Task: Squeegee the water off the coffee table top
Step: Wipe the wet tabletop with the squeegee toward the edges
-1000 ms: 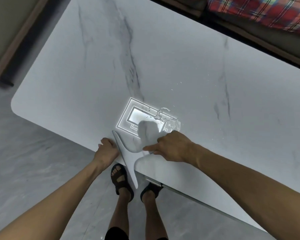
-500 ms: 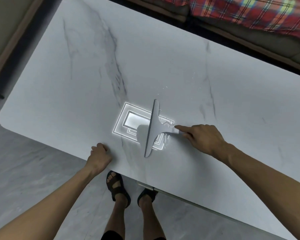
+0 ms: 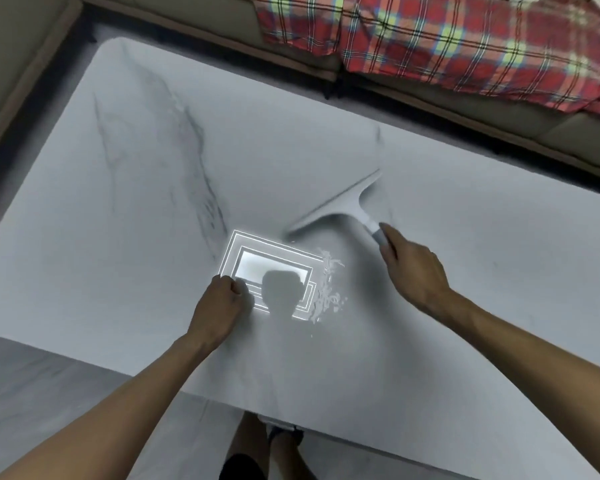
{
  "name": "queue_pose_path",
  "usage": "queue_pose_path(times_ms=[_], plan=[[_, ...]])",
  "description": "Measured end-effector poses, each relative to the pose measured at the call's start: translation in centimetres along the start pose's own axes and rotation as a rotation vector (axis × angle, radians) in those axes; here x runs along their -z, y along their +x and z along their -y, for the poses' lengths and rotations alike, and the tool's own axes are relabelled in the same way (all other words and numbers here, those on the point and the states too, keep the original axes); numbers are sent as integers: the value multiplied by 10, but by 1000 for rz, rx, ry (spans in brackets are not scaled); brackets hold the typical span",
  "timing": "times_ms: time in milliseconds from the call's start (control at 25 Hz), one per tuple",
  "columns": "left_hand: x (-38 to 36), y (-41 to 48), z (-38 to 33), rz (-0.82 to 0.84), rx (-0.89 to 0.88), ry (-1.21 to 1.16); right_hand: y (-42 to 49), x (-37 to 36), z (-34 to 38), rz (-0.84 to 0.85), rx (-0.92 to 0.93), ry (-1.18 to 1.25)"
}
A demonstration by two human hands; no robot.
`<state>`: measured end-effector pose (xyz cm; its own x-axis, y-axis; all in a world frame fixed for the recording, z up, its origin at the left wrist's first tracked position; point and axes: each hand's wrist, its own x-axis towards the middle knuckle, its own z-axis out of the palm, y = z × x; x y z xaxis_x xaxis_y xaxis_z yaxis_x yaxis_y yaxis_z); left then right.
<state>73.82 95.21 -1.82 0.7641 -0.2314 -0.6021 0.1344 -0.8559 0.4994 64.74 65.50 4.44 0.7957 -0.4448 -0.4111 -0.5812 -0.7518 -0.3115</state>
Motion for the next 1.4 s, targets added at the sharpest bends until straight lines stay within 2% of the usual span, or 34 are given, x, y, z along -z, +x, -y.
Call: queue_pose_path(times_ms=[160,240,400,520,640,760,840,920,1040,1200,1280,1400], plan=[[7,61,-14,-56,-127,123,114,12,51,-63,-74,149],[6,77,-15,26,-151,231,168,22,71,-89,-119,175],[9,101,-12,260,-74,399,235,26,97,-88,-112,123],[13,108,-21,410,-36,401,216,14,88,-33,-85,23],[19,111,-29,485,-12,397,154,5,62,23,-117,-3],[23,113,-35,516,-2,401,81,14,40,193,-186,-63],[23,113,-37,520,6,397,52,27,32,261,-230,-63],[21,115,-36,512,11,396,58,40,25,184,-201,-66],[9,117,-33,481,14,415,128,58,23,13,-139,-44],[-11,116,-24,360,-5,533,219,66,36,-3,-217,87],[-16,111,-22,290,-38,572,219,55,36,0,-204,83],[-17,102,-19,201,-78,557,166,32,21,38,-120,6]])
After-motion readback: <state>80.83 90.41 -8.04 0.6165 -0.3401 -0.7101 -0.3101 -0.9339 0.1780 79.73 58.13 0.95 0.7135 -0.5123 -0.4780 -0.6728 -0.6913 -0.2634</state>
